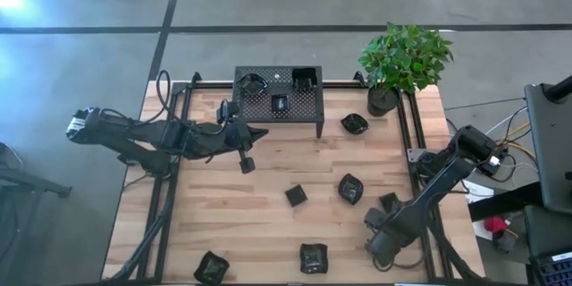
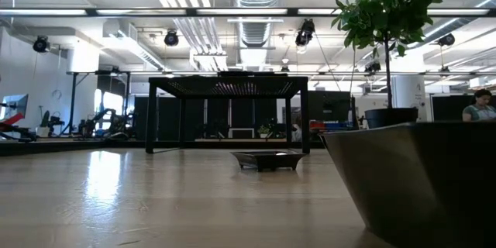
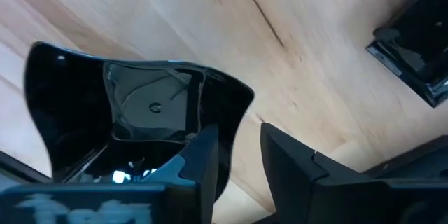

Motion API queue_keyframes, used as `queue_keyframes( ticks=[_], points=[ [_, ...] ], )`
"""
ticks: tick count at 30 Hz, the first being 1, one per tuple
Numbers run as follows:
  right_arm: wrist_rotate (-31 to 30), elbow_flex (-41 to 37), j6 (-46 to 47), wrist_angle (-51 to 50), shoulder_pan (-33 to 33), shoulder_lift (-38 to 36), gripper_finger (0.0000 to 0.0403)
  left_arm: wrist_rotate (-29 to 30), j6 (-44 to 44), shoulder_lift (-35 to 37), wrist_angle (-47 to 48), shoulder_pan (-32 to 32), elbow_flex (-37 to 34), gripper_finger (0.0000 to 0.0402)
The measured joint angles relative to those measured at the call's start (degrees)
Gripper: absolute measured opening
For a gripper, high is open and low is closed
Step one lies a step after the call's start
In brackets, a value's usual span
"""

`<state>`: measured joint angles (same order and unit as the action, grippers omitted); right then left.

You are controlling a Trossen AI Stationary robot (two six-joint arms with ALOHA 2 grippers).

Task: Pick & Place Mini shaped plates
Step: Put the distorted square plate on top of the distorted square plate on the shelf

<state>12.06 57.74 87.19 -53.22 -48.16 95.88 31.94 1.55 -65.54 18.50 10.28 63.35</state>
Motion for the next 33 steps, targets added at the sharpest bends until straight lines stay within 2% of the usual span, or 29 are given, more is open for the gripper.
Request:
queue_keyframes(
  ticks=[9,15,22,28,33],
  points=[
    [-0.01,0.0,-3.56,1.8,0.02,1.84,0.0086,0.0,0.21,0.0,-0.02,0.0,-0.44,0.0002],
    [-0.01,0.0,-3.4,1.78,0.07,1.26,0.002,0.0,0.97,0.0,0.0,0.0,-0.81,0.0002],
    [-0.39,0.67,-3.43,0.74,0.43,-1.93,0.0008,-0.01,1.08,0.0,0.0,-0.02,-0.81,0.0002],
    [-5.94,5.1,-5.56,-4.38,2.5,-6.0,0.0008,-0.19,1.08,0.0,0.0,-0.02,-0.81,0.0002],
    [-11.79,11.91,-9.74,-15.14,5.22,-7.02,0.0008,-1.85,1.06,0.0,0.0,-0.02,-0.81,0.0002]
  ],
)
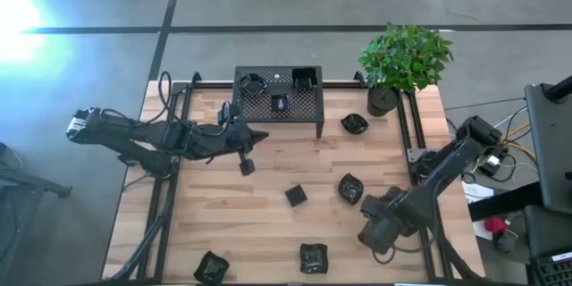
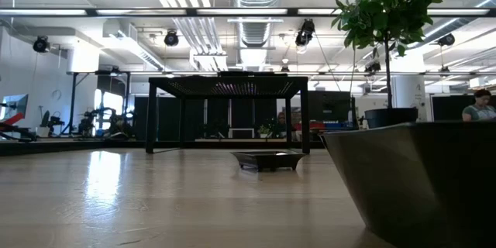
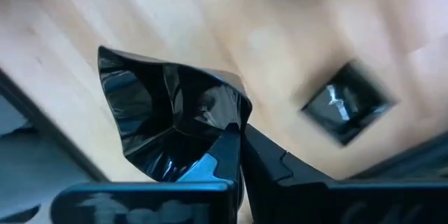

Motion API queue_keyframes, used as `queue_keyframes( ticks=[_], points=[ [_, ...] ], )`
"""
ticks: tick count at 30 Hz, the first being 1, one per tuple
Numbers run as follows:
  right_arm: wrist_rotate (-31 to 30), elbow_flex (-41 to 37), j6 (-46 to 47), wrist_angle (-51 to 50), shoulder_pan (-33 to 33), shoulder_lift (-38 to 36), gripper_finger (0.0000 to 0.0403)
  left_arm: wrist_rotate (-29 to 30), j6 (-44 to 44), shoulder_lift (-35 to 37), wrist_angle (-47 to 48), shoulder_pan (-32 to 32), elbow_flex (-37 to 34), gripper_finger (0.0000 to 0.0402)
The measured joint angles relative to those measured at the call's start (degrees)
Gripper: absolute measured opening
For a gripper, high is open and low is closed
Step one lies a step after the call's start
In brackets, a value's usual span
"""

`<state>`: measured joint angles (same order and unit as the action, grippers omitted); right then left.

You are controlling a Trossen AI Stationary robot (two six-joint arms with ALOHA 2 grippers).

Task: Pick & Place Mini shaped plates
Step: Put the distorted square plate on top of the distorted square plate on the shelf

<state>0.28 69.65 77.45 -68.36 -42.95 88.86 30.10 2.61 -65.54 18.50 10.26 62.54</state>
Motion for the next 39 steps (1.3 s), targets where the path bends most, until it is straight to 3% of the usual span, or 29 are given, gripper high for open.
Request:
queue_keyframes(
  ticks=[4,14,27,35,39],
  points=[
    [-4.62,5.79,-4.48,-7.09,3.64,0.13,0.0008,-1.34,0.0,0.0,-0.02,0.0,0.0,0.0002],
    [-9.64,18.23,-25.57,-11.19,18.27,0.02,0.0008,-2.5,0.0,0.0,-0.02,0.0,0.0,0.0002],
    [-9.88,33.13,-54.36,-12.66,39.57,1.44,0.0008,-6.74,-0.94,0.02,-0.02,0.04,1.7,0.0002],
    [-8.59,45.07,-69.06,-12.76,49.35,7.97,0.0008,-6.73,-1.2,0.07,-0.04,0.02,2.16,0.0002],
    [-4.55,51.88,-77.4,-12.89,53.91,12.34,0.0008,-6.74,-1.31,0.07,-0.04,0.02,2.14,0.0002]
  ],
)
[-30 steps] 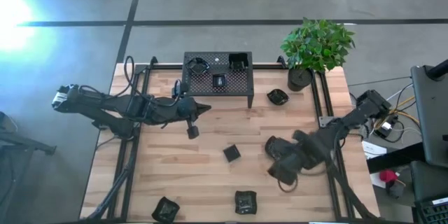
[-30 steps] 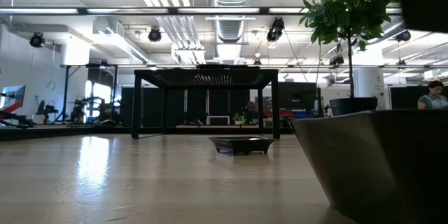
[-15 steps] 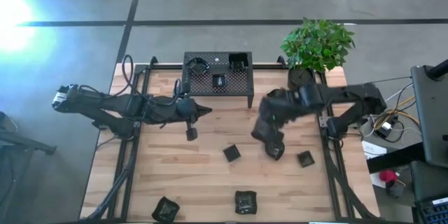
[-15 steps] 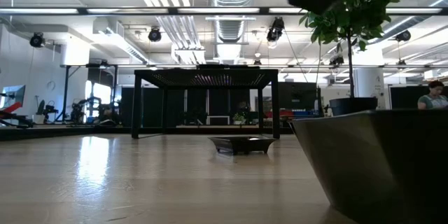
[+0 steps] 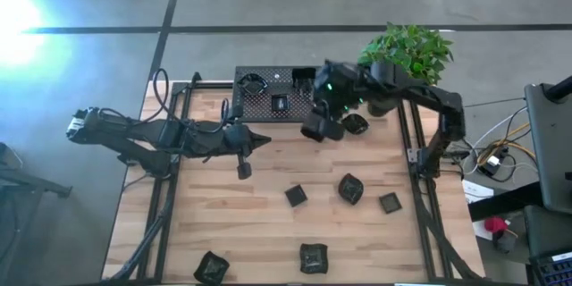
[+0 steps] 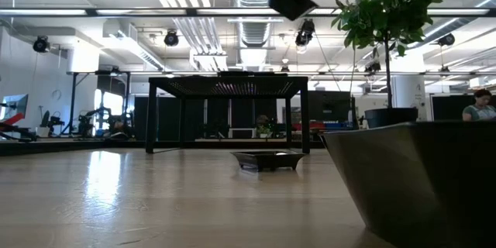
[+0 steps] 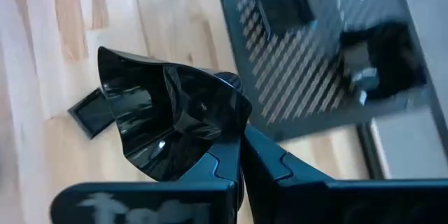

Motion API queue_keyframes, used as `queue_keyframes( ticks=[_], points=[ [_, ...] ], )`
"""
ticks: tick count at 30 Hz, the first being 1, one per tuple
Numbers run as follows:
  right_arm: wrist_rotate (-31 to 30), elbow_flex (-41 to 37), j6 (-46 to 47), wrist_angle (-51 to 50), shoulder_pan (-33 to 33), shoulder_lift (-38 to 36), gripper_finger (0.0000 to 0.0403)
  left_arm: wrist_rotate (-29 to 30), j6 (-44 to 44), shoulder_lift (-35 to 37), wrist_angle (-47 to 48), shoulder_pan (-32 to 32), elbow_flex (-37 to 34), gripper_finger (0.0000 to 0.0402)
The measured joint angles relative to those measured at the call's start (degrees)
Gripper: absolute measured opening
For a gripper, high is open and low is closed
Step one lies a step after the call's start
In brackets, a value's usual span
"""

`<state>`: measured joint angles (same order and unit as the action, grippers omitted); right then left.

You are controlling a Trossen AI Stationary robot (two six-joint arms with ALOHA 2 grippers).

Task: Pick & Place Mini shaped plates
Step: Put the distorted square plate on top of the distorted square plate on the shelf

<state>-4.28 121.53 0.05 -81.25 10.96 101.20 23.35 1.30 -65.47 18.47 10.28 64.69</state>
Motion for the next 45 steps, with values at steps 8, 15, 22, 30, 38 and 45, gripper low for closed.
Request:
queue_keyframes(
  ticks=[8,15,22,30,38,45],
  points=[
    [1.76,13.66,-12.09,-1.36,10.21,9.91,0.0008,0.02,-0.7,0.0,0.01,0.0,-0.07,0.0002],
    [4.16,11.93,-20.84,0.8,17.91,12.21,0.0008,0.02,-1.43,0.0,0.01,-0.04,-0.11,0.0002],
    [4.1,13.14,-30.07,3.47,20.2,14.21,0.0008,0.03,-1.62,0.0,0.04,-0.02,-0.2,0.0002],
    [2.34,13.14,-39.91,6.66,20.28,14.17,0.0008,0.04,-1.6,0.0,0.02,-0.02,-0.2,0.0002],
    [2.29,13.12,-45.6,7.85,20.43,14.17,0.0008,0.04,-1.55,0.0,-0.03,-0.02,-0.2,0.0002],
    [3.0,13.08,-48.51,7.97,20.46,14.67,0.0008,0.06,-1.61,0.0,-0.02,0.01,-0.2,0.0002]
  ],
)
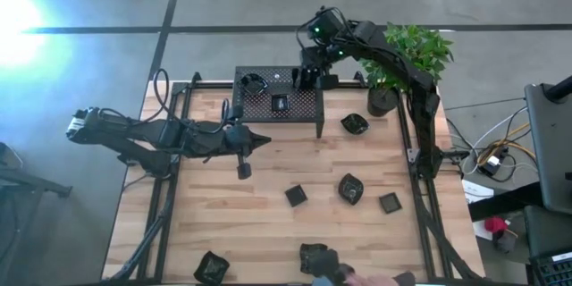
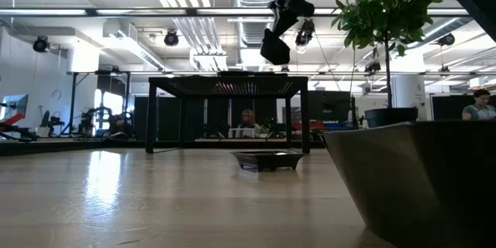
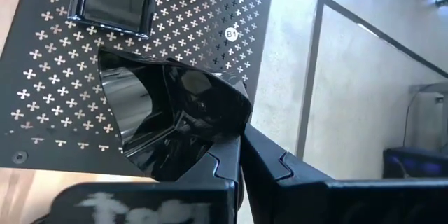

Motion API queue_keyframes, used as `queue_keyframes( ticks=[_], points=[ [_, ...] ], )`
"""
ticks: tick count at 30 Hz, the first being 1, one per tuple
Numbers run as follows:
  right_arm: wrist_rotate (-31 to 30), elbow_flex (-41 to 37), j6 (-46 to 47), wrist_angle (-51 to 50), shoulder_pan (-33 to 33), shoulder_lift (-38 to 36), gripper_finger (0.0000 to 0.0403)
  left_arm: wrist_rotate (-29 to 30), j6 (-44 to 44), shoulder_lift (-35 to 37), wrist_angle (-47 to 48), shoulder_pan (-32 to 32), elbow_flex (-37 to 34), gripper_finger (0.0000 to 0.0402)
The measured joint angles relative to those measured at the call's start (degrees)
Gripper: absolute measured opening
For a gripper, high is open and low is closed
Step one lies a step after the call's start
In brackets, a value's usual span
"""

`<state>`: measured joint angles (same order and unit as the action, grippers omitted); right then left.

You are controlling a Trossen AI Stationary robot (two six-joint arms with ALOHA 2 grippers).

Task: Pick & Place Mini shaped plates
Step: Put the distorted square plate on top of the distorted square plate on the shelf

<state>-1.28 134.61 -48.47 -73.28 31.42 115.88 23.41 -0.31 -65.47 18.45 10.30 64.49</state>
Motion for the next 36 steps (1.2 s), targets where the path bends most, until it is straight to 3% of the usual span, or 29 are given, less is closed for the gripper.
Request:
queue_keyframes(
  ticks=[7,15,36],
  points=[
    [-0.33,-0.04,-1.95,0.43,0.15,3.03,0.0008,1.01,-0.9,0.0,-0.03,-0.08,0.0,0.0002],
    [-0.85,-0.04,-5.67,0.38,0.32,4.74,0.0008,15.16,-1.65,-0.04,-0.45,-0.1,-0.02,0.0002],
    [-3.58,-0.04,-11.78,1.82,0.35,4.96,0.0009,15.68,-1.65,-0.04,-0.43,-0.1,-0.02,0.0002]
  ],
)
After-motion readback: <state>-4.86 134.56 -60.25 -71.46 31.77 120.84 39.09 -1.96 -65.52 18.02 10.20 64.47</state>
